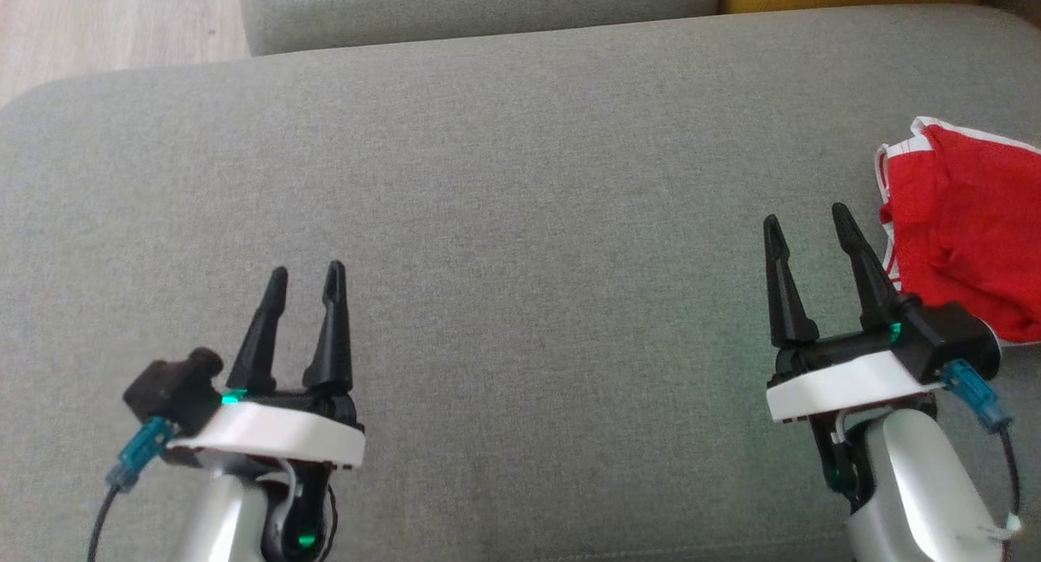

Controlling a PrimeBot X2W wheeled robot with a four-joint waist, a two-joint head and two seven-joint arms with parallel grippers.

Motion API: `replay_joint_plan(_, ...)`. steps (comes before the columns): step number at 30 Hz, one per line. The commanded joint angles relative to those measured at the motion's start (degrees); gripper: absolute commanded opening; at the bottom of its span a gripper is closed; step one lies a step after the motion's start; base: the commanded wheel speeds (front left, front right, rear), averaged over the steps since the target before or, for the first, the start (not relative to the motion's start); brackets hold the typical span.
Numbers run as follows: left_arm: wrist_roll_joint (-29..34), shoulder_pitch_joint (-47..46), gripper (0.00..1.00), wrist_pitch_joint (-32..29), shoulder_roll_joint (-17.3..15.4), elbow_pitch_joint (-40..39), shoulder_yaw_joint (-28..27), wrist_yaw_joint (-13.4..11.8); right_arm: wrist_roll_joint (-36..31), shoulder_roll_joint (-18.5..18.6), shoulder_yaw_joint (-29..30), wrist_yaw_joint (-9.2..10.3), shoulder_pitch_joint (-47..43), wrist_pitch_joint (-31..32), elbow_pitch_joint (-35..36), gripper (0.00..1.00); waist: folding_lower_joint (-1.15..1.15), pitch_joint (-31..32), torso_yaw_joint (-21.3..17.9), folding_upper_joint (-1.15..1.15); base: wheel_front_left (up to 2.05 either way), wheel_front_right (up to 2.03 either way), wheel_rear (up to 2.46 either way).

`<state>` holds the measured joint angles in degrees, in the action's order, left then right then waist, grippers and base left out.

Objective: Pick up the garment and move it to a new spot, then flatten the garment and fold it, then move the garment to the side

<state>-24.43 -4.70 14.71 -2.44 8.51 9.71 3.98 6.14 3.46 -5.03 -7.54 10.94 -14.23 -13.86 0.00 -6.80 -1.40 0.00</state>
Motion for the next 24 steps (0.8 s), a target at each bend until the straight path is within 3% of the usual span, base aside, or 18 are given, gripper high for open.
replay_joint_plan(1, 0.0, -1.1, 1.0, 0.3, -0.4, -2.4, -2.5, 0.2, -0.1, -0.5, -1.4, 0.05, 1.3, -0.7, 1.6, 1.0, 0.0, 0.0, 0.0, 0.0, 0.0, 0.0, 0.0)
replay_joint_plan(16, -2.4, -0.4, 1.0, 0.3, -0.4, -2.1, -3.4, 1.0, 0.6, -0.6, -1.8, 0.05, 1.4, -0.7, 1.2, 1.0, 0.0, 0.1, -0.4, 0.0, 0.0, 0.0, 0.0)
replay_joint_plan(17, -2.4, 1.1, 0.0, 0.0, 0.0, -0.1, -1.2, 0.6, 0.5, -0.1, -0.3, 0.0, 0.0, -0.1, -0.7, 0.0, 0.0, 0.1, -0.4, 0.0, 0.0, 0.0, 0.0)
replay_joint_plan(24, -5.1, 1.4, 0.0, -0.7, 0.0, 2.2, -1.4, 0.6, 4.0, 0.1, -0.2, 0.0, -1.0, 0.5, -2.4, 0.0, 0.0, 0.4, -0.4, 0.0, 0.0, 0.0, 0.0)
